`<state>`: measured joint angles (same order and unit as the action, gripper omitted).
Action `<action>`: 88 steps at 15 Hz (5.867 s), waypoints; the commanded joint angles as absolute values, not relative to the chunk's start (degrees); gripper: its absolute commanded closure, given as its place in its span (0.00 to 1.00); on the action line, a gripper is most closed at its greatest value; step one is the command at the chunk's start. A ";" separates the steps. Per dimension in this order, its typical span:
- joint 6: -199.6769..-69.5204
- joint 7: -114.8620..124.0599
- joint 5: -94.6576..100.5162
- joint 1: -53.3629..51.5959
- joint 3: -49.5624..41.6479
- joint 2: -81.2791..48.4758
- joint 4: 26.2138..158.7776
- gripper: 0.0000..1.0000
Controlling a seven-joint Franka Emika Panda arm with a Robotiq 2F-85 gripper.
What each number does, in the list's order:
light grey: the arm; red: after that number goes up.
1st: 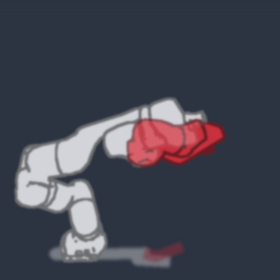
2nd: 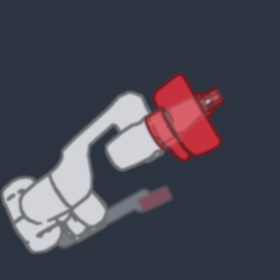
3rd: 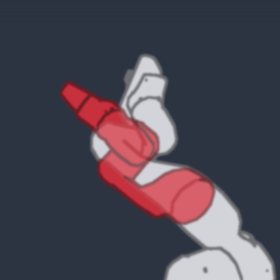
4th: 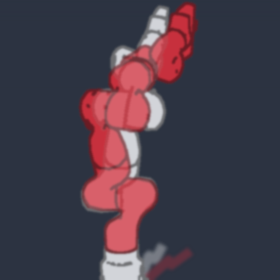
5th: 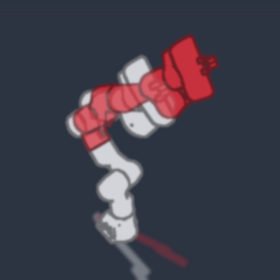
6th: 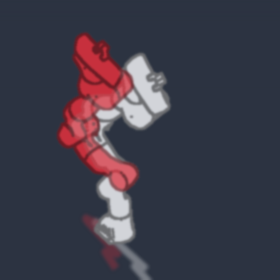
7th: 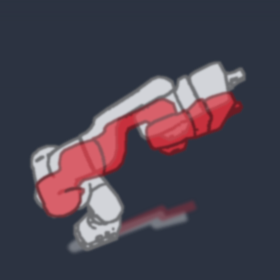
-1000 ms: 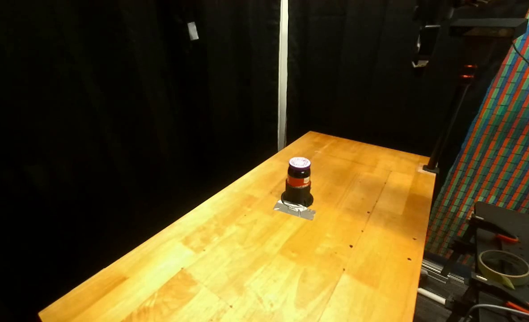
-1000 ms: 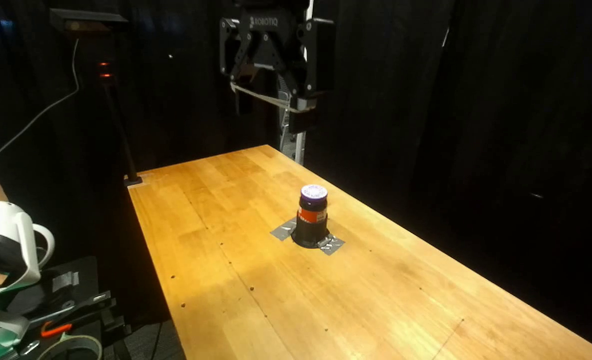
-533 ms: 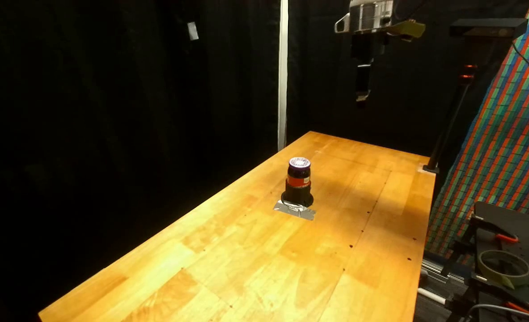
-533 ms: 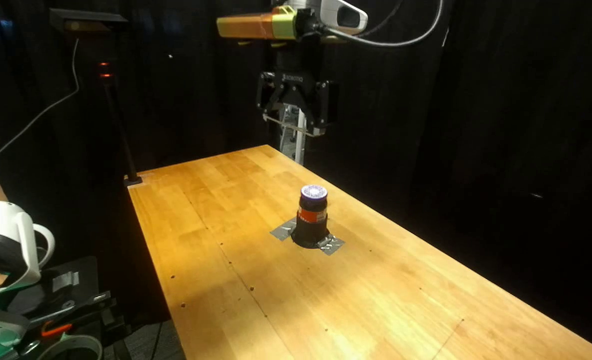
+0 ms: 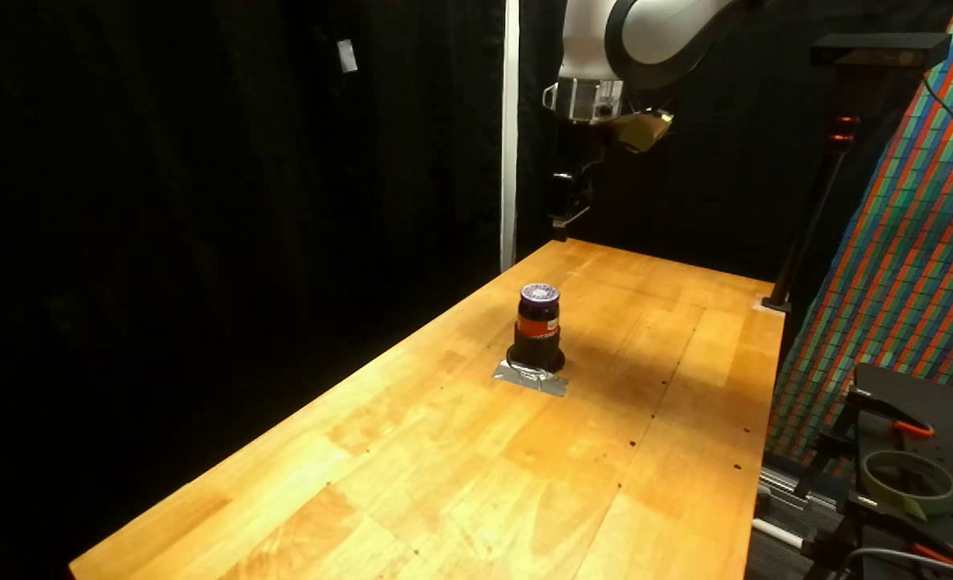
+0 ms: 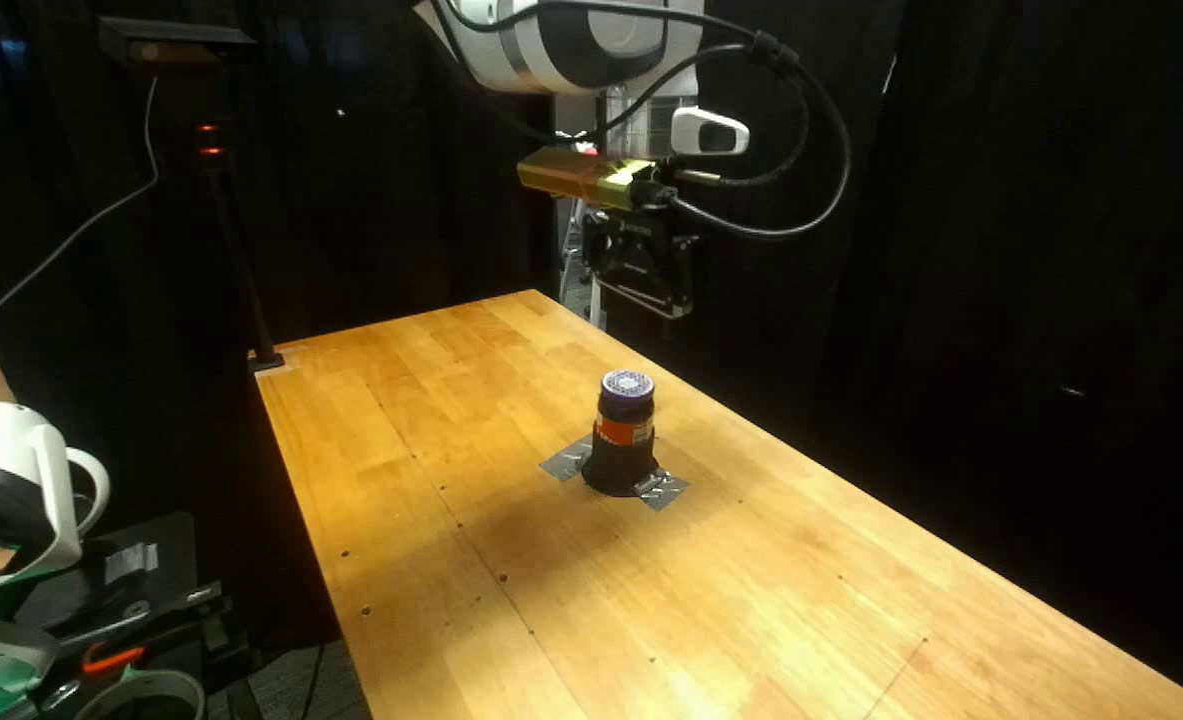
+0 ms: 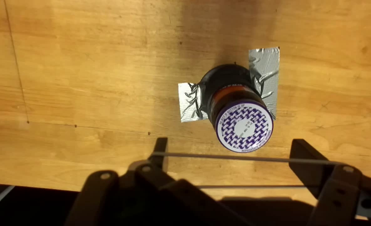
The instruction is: Put the rubber band around the brown cup
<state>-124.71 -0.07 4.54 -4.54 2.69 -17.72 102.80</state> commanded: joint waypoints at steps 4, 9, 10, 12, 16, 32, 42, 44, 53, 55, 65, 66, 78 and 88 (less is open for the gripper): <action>-131.49 1.87 0.81 -4.67 3.58 -28.59 94.81 0.00; -133.73 2.41 0.83 -5.33 2.89 -34.40 91.04 0.00; -134.36 2.65 1.27 -5.50 2.59 -35.21 90.67 0.00; -135.37 2.54 1.47 -5.47 2.39 -36.59 90.20 0.00; -136.42 2.72 2.24 -5.79 1.71 -38.25 90.23 0.00; -123.60 1.36 1.74 -5.61 2.79 -37.36 91.20 0.00; -122.81 1.19 1.44 -5.09 2.80 -34.31 93.96 0.00; -122.92 1.02 1.19 -4.79 2.85 -33.59 94.79 0.00; -120.58 -0.25 1.37 -4.19 2.81 -27.61 101.80 0.00; -120.16 -0.59 1.65 -4.23 2.81 -27.62 103.22 0.00; -127.08 2.55 6.80 -6.66 1.59 -28.71 109.15 0.00; -128.94 3.03 7.58 -6.82 1.41 -28.99 109.61 0.00; -154.74 -3.41 4.41 -1.95 3.39 -14.33 131.21 0.73; -192.73 -24.73 -13.27 19.84 28.29 -19.05 143.07 1.00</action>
<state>-184.33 -21.22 -12.80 10.42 17.64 -16.43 140.81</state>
